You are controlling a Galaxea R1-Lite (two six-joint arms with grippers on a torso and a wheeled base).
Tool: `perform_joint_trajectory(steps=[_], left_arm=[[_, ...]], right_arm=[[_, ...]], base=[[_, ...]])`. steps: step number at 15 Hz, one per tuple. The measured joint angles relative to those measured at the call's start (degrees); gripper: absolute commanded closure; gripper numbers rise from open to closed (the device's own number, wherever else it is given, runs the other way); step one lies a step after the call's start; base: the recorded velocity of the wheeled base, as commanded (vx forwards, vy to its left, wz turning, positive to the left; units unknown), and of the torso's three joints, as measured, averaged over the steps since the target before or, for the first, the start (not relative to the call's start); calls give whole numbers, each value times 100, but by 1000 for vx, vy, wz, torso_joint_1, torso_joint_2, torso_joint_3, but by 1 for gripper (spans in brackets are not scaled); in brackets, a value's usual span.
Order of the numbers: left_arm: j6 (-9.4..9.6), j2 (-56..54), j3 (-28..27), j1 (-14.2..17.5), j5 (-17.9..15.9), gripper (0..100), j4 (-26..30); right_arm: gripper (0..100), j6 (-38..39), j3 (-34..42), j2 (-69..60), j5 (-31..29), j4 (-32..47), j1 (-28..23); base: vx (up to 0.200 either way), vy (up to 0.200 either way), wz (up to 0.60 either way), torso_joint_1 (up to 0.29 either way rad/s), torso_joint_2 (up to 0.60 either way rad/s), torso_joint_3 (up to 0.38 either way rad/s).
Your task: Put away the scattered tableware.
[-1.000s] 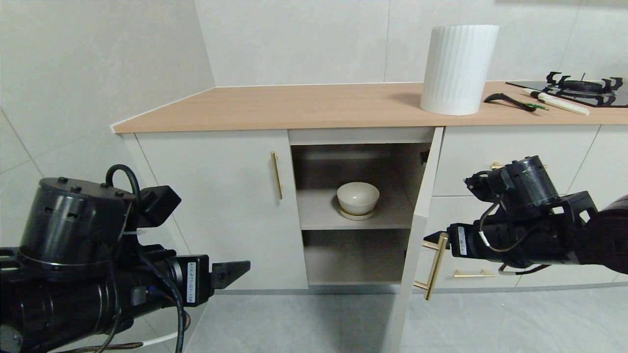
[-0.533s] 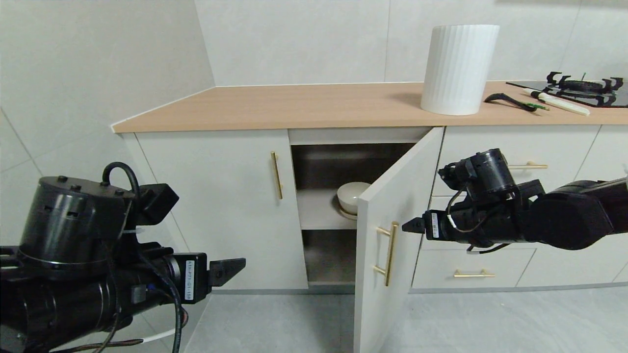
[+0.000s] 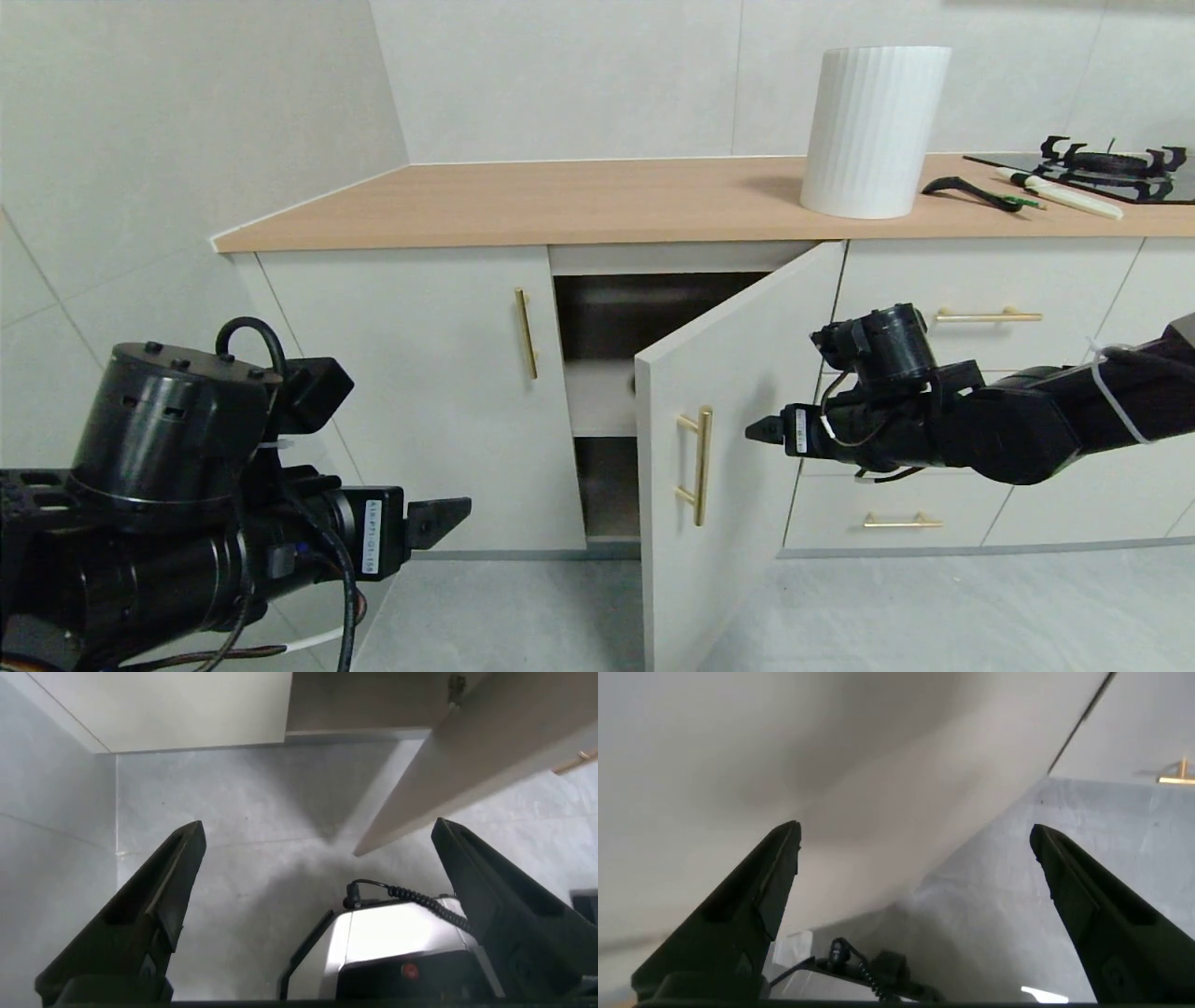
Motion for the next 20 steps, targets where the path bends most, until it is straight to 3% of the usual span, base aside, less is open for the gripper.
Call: perform_joint_trajectory(steps=[6, 13, 20], left_arm=[[-18, 9, -2, 9, 2, 0, -79], [-27, 46, -5, 12, 11, 0, -117], [-30, 63, 9, 9, -2, 0, -119]], right_arm=[[0, 69, -11, 271, -222, -551, -9], [0, 235, -22, 394, -249, -619, 11], [0, 606, -94, 686, -666, -1810, -2]], base=[[200, 0, 0, 3, 2, 2], [0, 0, 0, 0, 0, 0], [0, 0, 0, 0, 0, 0]])
